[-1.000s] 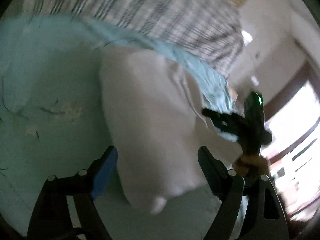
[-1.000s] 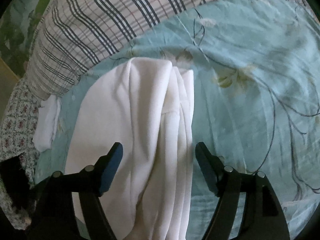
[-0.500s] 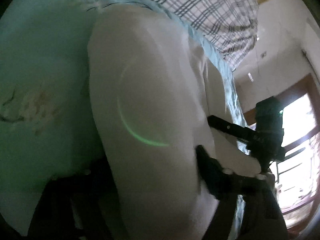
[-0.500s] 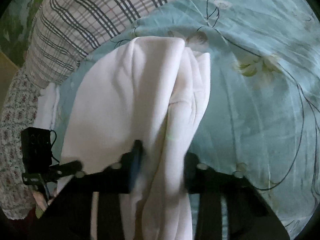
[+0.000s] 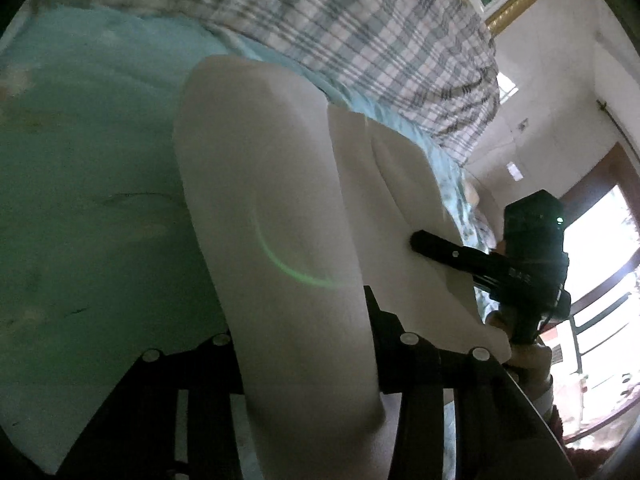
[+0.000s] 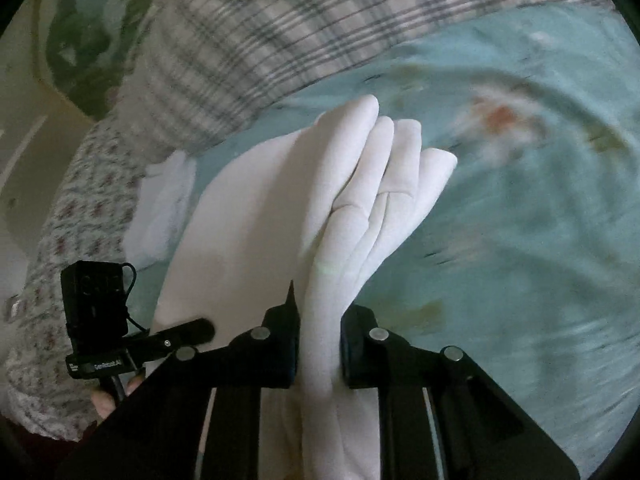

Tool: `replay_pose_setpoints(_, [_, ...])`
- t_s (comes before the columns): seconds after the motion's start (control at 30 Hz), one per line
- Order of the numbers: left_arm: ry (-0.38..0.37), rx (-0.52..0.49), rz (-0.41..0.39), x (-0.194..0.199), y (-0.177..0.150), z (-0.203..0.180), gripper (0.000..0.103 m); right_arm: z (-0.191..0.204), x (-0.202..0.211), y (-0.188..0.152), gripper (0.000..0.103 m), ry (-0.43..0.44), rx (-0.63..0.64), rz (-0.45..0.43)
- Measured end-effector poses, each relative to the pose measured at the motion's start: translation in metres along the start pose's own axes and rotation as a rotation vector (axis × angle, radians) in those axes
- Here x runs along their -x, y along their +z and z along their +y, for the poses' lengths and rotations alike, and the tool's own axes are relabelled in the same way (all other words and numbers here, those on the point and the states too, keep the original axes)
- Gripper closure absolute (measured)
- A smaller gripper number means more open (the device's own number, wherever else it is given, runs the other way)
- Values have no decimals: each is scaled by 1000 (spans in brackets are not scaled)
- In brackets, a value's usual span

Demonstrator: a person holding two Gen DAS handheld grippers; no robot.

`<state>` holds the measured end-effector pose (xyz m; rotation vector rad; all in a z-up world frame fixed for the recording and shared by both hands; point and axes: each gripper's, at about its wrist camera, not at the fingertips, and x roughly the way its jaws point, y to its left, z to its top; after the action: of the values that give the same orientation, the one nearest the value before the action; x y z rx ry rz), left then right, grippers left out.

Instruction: Fold large clothes

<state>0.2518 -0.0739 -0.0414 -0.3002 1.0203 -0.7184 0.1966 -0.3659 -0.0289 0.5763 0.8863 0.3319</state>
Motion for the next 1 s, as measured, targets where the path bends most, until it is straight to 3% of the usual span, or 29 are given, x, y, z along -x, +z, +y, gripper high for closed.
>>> replay_pose_setpoints(0.17, [102, -6, -31, 57, -17, 37, 61, 44, -51, -18, 86, 119, 3, 48])
replay_pose_setpoints(0.27, [143, 16, -31, 70, -28, 64, 61, 57, -81, -29, 86, 147, -5, 86])
replay_pose_setpoints(0.43, [169, 63, -21, 61, -55, 106, 55, 59, -120, -49, 86, 83, -16, 138])
replay_pose_setpoints(0.53, [161, 69, -39, 58, -58, 108, 50, 53, -120, -52, 84, 80, -45, 130])
replay_pose_setpoints(0.6, [177, 70, -38, 54, -56, 105, 46, 54, -117, -52, 77, 53, -39, 130])
replay_pose_setpoints(0.67, [184, 75, -40, 57, -56, 100, 44, 54, -111, -50, 54, 1, -37, 125])
replay_pose_setpoints(0.7, [189, 76, -47, 61, -58, 99, 43, 54, -106, -50, 51, -23, -38, 113])
replay_pose_setpoints(0.83, [217, 65, -138, 97, -70, 93, 42, 62, -68, -46, 51, -87, -3, 19])
replay_pose_setpoints(0.9, [193, 75, -204, 116, -74, 92, 42, 75, -55, -45, 51, -63, 46, -10])
replay_pose_setpoints(1.0, [164, 78, -250, 126, -73, 91, 44, 90, -59, -46, 51, -8, 89, 19])
